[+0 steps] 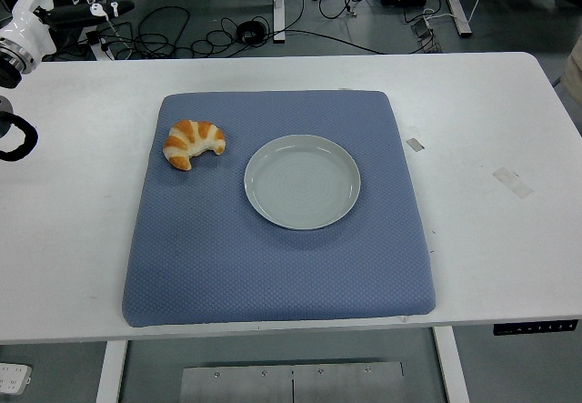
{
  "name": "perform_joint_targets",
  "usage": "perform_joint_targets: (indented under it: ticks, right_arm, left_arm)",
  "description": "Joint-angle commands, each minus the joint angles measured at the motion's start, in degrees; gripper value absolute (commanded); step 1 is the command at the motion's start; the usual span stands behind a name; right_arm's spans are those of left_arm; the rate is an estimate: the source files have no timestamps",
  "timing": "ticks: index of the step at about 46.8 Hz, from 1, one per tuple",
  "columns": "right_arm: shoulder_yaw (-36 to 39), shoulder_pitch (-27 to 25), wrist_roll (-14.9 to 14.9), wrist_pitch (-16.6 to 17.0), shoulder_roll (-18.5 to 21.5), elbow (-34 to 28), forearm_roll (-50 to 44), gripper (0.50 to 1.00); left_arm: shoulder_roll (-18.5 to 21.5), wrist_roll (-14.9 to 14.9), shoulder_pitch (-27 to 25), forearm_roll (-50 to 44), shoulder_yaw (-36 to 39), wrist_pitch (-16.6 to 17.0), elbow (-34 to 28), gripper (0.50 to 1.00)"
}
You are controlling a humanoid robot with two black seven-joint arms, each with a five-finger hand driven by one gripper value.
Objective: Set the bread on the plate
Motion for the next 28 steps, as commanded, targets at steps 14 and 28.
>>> perform_joint_targets:
  ticks: [14, 28]
  right_arm:
    - [0.0, 0.0, 0.0, 0.0, 0.0, 0.0, 0.0, 1.000]
    - [0.0, 0.0, 0.0, 0.0, 0.0, 0.0, 0.0, 1.000]
  left_arm:
    - [0.0, 0.0, 0.1, 0.0, 0.0, 0.0, 0.0, 0.969]
    - [0.0, 0.0, 0.2, 0.0, 0.0, 0.0, 0.0, 0.969]
